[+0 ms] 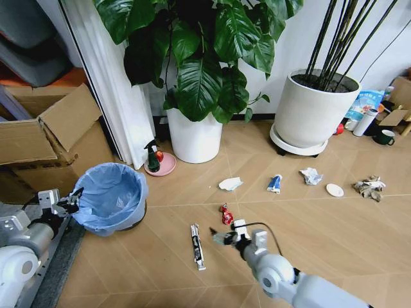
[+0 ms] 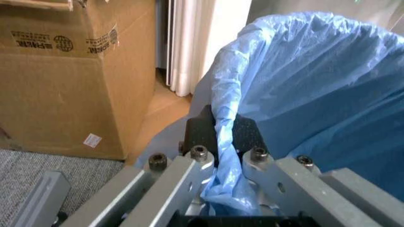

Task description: Pick up the trash bin and place the garbage on the floor into it.

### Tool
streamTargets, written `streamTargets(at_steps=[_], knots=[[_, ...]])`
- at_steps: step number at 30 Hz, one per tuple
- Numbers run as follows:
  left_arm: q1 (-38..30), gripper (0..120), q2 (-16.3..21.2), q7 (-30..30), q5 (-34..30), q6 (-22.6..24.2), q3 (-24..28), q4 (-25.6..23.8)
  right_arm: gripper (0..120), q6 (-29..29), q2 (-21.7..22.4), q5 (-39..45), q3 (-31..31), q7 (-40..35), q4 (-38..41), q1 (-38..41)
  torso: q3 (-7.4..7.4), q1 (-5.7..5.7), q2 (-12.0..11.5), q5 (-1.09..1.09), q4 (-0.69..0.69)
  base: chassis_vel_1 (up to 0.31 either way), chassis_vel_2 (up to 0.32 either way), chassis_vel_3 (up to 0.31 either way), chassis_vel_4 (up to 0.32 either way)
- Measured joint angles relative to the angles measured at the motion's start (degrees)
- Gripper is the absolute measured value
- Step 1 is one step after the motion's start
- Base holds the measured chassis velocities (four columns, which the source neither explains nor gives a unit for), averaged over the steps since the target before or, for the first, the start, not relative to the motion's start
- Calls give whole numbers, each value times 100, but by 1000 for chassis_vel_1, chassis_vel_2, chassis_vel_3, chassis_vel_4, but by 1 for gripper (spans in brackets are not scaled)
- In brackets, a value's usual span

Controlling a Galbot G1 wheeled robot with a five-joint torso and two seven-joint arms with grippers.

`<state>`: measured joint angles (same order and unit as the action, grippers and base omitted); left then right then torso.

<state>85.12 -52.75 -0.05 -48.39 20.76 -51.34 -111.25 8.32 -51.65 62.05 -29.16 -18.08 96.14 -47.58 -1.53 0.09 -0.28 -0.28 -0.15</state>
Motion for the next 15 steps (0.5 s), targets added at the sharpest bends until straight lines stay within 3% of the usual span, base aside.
streamTargets(at_steps=[7,15], knots=[[83,0,-107,6,67,-19,-94,21,100,132,-211,545,-909,86,-512,773,0,0,0,0,1,0,0,0,0],[126,0,-158,-3,186,-35,-122,8,100,516,-554,745,-1349,-212,-1056,973,0,0,0,0,1,0,0,0,0]])
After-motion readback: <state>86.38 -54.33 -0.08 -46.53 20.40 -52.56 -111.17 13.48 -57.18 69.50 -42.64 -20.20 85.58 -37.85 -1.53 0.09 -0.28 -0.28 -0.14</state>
